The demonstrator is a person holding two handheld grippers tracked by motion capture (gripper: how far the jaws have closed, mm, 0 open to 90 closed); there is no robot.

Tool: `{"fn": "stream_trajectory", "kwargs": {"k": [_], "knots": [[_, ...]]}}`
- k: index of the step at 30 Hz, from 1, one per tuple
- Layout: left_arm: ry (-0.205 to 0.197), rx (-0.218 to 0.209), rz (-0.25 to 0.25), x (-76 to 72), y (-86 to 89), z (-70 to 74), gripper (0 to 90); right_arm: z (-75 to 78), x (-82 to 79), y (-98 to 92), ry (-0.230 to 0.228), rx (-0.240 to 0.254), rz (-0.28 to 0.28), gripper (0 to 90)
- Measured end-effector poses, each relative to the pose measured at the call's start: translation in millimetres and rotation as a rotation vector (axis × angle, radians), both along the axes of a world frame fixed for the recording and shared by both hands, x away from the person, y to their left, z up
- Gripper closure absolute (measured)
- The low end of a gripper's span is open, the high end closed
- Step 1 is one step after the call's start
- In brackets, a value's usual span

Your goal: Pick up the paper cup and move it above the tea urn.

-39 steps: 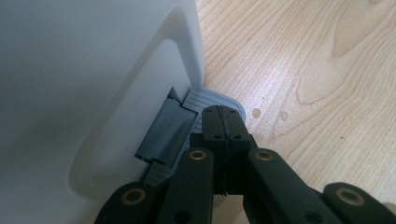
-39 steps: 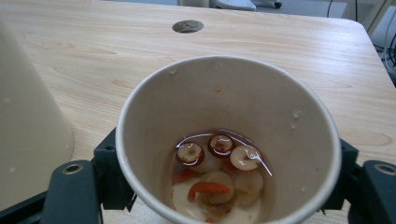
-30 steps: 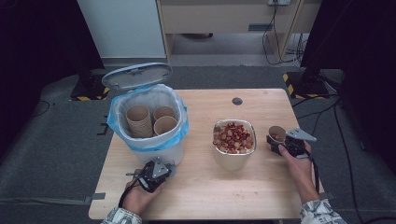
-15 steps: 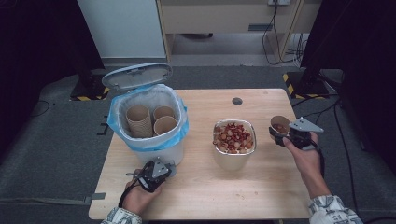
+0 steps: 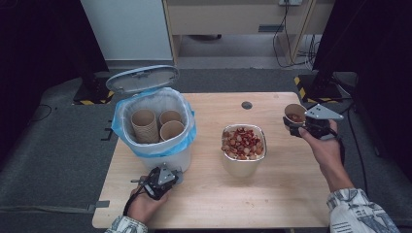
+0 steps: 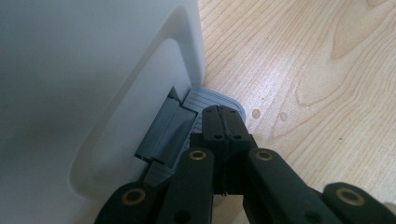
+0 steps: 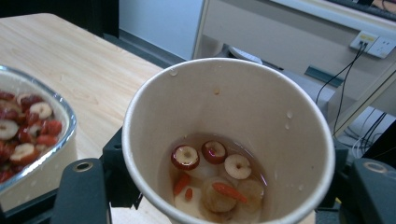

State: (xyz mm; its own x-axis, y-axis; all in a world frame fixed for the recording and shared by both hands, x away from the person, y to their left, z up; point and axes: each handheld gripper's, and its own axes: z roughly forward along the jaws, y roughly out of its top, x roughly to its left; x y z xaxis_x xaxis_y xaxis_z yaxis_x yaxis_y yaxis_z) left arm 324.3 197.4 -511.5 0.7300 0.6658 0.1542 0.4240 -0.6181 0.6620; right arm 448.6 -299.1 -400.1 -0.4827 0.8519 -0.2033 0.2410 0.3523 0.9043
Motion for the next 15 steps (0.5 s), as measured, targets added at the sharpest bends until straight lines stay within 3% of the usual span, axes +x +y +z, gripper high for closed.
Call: {"fn": "stream_trajectory", "kwargs": {"k": [6,15], "knots": [[0.0,0.001,0.001,-0.1,-0.1,0.0,89.9,14.9,6.0,1.6,-0.017,-0.011,0.006,30.4],[0.0,-0.001,0.001,0.0,-0.1,0.0,89.9,23.5,12.6,16.2,-0.023,-0.04,0.036,30.4]]}}
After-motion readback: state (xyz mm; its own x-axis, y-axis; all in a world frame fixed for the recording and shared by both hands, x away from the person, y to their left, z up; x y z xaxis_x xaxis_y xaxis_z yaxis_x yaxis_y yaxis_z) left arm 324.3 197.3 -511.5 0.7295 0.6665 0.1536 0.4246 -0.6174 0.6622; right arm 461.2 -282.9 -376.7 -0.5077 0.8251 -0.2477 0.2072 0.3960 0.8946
